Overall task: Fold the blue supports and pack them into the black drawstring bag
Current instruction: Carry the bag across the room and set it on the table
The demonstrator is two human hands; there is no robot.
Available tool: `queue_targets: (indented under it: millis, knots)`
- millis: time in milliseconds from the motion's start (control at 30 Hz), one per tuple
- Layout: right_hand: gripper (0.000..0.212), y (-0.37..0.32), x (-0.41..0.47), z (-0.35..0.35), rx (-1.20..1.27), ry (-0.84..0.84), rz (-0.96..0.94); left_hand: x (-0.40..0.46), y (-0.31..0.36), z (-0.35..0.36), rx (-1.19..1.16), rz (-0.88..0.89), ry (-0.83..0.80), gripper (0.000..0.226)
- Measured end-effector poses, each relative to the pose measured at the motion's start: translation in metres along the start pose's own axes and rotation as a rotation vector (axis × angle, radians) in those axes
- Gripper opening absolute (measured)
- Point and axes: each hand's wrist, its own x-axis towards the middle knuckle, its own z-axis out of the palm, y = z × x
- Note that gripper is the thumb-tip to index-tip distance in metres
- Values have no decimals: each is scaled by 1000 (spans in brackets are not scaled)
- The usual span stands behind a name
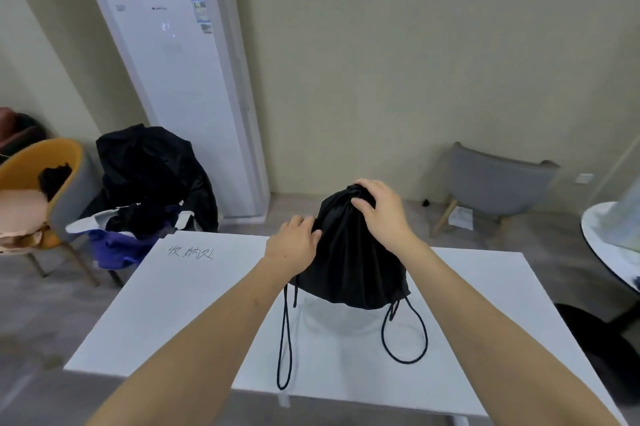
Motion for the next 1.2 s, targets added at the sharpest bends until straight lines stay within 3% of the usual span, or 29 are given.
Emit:
queue_targets:
  millis: [367,533,767,933,1200]
  knots:
    - [27,70,-19,66,-150,-219,191,35,-29,54,63,26,-166,47]
    - [16,80,-21,79,-142,-349,225,41,-34,66,94,4,-190,48]
    - [23,98,-31,93,-176,-431,271,44,-32,69,138,-22,-182,50]
    - [50,100,-34,92,-242,-462,287,40,-29,66,165,-24,-165,50]
    - [55,93,-38,77,-274,-502,254,24,-18,55,198,-30,-132,48]
